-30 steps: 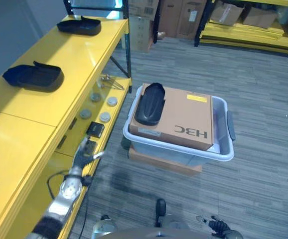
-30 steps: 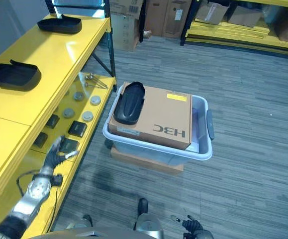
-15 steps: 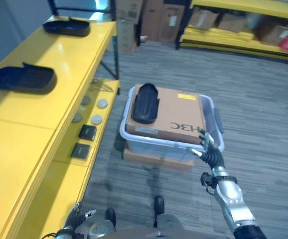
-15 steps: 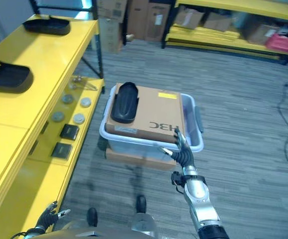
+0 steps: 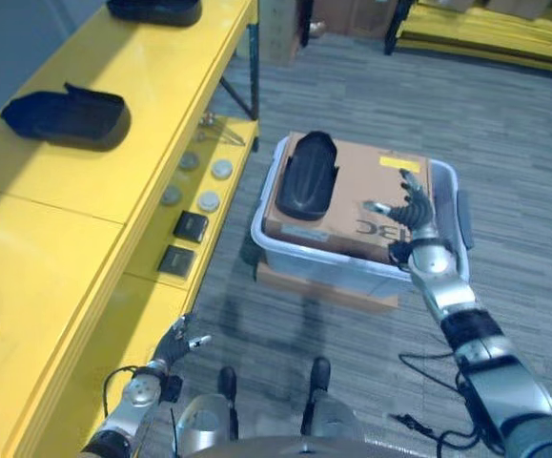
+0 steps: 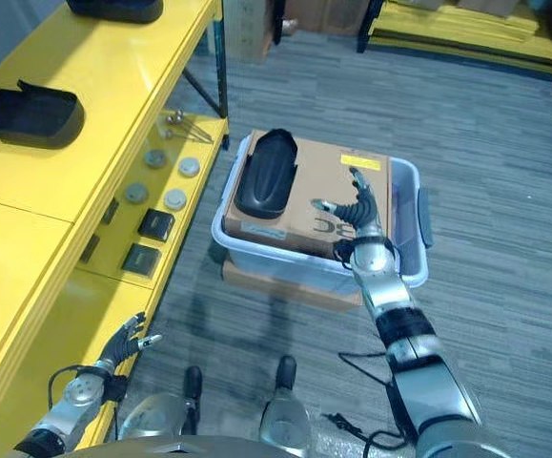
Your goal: Move parts from the plastic box to the shelf.
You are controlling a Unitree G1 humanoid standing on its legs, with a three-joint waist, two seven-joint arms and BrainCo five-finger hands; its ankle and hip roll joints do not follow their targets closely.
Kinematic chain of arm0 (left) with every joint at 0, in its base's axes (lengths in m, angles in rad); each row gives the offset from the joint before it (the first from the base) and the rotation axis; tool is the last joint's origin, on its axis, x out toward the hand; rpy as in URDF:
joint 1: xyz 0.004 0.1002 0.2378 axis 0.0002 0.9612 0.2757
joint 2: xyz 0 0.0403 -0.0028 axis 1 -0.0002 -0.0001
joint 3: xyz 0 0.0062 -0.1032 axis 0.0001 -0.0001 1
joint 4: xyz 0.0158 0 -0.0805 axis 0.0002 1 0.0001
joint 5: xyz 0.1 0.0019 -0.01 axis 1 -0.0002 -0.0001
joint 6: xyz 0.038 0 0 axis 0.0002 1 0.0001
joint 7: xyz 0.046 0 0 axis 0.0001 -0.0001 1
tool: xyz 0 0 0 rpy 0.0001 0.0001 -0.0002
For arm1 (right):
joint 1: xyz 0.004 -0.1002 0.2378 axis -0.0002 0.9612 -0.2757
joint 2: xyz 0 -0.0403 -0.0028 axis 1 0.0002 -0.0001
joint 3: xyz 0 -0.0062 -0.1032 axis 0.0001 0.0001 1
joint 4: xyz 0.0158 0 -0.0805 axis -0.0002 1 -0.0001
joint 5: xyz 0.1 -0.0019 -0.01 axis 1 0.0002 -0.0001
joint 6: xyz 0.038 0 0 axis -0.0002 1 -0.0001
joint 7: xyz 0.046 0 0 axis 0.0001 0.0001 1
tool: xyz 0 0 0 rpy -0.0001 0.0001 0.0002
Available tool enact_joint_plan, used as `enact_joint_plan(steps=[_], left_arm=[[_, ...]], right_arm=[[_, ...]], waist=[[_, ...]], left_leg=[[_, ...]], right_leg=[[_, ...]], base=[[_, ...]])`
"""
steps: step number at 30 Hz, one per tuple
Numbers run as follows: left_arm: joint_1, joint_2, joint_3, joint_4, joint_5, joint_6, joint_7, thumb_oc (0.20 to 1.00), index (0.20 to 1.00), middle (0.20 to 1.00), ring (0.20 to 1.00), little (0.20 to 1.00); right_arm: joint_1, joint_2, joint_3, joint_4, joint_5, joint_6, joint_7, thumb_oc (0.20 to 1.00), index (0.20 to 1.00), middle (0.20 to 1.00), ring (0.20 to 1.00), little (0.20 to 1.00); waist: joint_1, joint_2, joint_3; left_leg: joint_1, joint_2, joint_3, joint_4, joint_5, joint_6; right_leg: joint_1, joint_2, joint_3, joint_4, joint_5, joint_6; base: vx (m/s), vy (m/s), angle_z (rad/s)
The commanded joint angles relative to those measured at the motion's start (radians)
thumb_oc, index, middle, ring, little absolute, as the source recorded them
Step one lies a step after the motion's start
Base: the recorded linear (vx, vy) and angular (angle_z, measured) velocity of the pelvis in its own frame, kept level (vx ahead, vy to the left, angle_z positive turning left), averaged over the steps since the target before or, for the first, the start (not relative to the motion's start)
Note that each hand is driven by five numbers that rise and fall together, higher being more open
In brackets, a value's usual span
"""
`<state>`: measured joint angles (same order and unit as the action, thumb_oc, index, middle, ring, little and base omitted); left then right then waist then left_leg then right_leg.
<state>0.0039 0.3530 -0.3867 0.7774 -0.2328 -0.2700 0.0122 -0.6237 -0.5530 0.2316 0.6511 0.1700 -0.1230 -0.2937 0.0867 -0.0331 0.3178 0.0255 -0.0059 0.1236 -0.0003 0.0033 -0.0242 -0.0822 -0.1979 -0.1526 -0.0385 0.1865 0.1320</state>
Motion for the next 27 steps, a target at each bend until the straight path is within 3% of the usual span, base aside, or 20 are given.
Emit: enact_joint_plan(steps=[1, 4, 5, 7, 9, 10, 14, 15, 18, 23, 27], left_arm=[[-0.008, -0.001, -0.029, 0.019, -0.006, -0.014, 0.043, 1.000, 1.000, 1.000, 1.000, 1.000], [0.010, -0.019, -0.012, 0.065, -0.062, 0.012, 0.053, 1.000, 1.000, 1.000, 1.000, 1.000], [0.035, -0.036, 0.015, 0.089, -0.081, 0.027, 0.047, 1.000, 1.000, 1.000, 1.000, 1.000], [0.041, -0.039, 0.020, 0.090, -0.083, 0.034, 0.051, 1.000, 1.000, 1.000, 1.000, 1.000], [0.056, -0.059, 0.053, 0.119, -0.052, 0.038, 0.033, 1.000, 1.000, 1.000, 1.000, 1.000], [0.059, -0.067, 0.060, 0.120, -0.041, 0.047, 0.027, 1.000, 1.000, 1.000, 1.000, 1.000], [0.073, -0.086, 0.059, 0.129, -0.005, 0.055, 0.012, 1.000, 1.000, 1.000, 1.000, 1.000], [0.090, -0.093, 0.040, 0.122, 0.017, 0.060, 0.009, 1.000, 1.000, 1.000, 1.000, 1.000], [0.075, -0.078, 0.017, 0.139, 0.041, 0.058, -0.014, 1.000, 1.000, 1.000, 1.000, 1.000], [-0.049, -0.024, -0.021, 0.125, -0.085, 0.016, -0.023, 1.000, 1.000, 1.000, 1.000, 1.000], [-0.075, -0.026, -0.029, 0.101, -0.124, 0.003, -0.008, 1.000, 1.000, 1.000, 1.000, 1.000]], right_arm=[[-0.073, -0.034, 0.026, -0.053, 0.018, -0.004, -0.023, 1.000, 1.000, 1.000, 1.000, 1.000], [-0.036, -0.037, 0.024, -0.073, 0.024, 0.014, -0.024, 1.000, 1.000, 1.000, 1.000, 1.000], [-0.004, -0.045, 0.017, -0.080, 0.022, 0.028, -0.023, 1.000, 1.000, 1.000, 1.000, 1.000], [0.003, -0.046, 0.015, -0.082, 0.021, 0.028, -0.025, 1.000, 1.000, 1.000, 1.000, 1.000], [0.037, -0.045, 0.007, -0.072, 0.007, 0.018, -0.048, 1.000, 1.000, 1.000, 1.000, 1.000], [0.044, -0.042, 0.006, -0.065, -0.013, 0.022, -0.069, 1.000, 1.000, 1.000, 1.000, 1.000], [0.038, -0.038, -0.002, -0.044, -0.024, 0.040, -0.127, 1.000, 1.000, 1.000, 1.000, 1.000], [0.038, -0.043, -0.010, -0.039, -0.042, 0.049, -0.140, 1.000, 1.000, 1.000, 1.000, 1.000], [-0.004, -0.062, -0.004, 0.005, -0.046, 0.057, -0.141, 1.000, 1.000, 1.000, 1.000, 1.000], [-0.179, -0.149, 0.027, 0.110, -0.052, 0.053, -0.173, 1.000, 1.000, 1.000, 1.000, 1.000], [-0.237, -0.178, 0.046, 0.156, -0.065, 0.045, -0.226, 1.000, 1.000, 1.000, 1.000, 1.000]], waist=[[-0.019, 0.037, 0.019], [-0.029, 0.030, -0.025], [-0.029, 0.028, -0.061], [-0.029, 0.027, -0.066], [-0.018, 0.018, -0.069], [-0.011, 0.017, -0.067], [-0.002, 0.033, -0.072], [0.015, 0.045, -0.063], [0.035, 0.050, -0.049], [0.022, 0.104, 0.033], [0.020, 0.125, 0.070]], left_leg=[[0.025, -0.032, -0.126, 0.005, -0.059, 0.071], [0.040, -0.026, -0.141, 0.021, -0.075, 0.064], [0.055, -0.018, -0.131, 0.067, -0.099, 0.052], [0.053, -0.017, -0.127, 0.082, -0.105, 0.050], [-0.006, -0.016, -0.128, 0.259, -0.056, 0.031], [-0.035, -0.005, -0.116, 0.282, -0.040, 0.025], [-0.049, 0.049, -0.066, 0.138, 0.008, -0.012], [-0.094, 0.080, -0.068, 0.062, 0.099, -0.047], [-0.117, 0.077, -0.084, 0.035, 0.089, -0.035], [-0.124, 0.040, -0.121, -0.062, 0.083, -0.011], [-0.145, 0.018, -0.130, -0.060, 0.077, 0.001]], right_leg=[[-0.076, 0.082, 0.018, 0.038, -0.007, -0.004], [-0.040, 0.099, 0.022, 0.019, -0.032, -0.029], [-0.006, 0.096, 0.005, 0.023, -0.059, -0.053], [0.002, 0.094, -0.002, 0.023, -0.064, -0.058], [0.050, 0.093, -0.012, 0.028, -0.090, -0.083], [0.072, 0.095, -0.020, 0.026, -0.101, -0.089], [0.119, 0.092, -0.044, 0.023, -0.128, -0.079], [0.165, 0.090, -0.045, 0.014, -0.142, -0.077], [0.164, 0.072, -0.048, 0.025, -0.164, -0.074], [0.007, 0.036, -0.051, 0.061, -0.141, -0.043], [-0.041, 0.024, -0.045, 0.078, -0.133, -0.040]], base=[[0.23, -0.242, -0.02], [0.31, -0.253, 0.50], [0.31, -0.158, 0.18], [0.19, -0.094, 0.21], [0.23, -0.116, 0.39], [0.22, -0.053, 0.40], [0.22, 0.136, 0.47], [0.29, 0.183, 0.34], [0.19, 0.172, 0.17], [-0.14, 0.215, -0.10], [-0.04, 0.148, 0.12]])
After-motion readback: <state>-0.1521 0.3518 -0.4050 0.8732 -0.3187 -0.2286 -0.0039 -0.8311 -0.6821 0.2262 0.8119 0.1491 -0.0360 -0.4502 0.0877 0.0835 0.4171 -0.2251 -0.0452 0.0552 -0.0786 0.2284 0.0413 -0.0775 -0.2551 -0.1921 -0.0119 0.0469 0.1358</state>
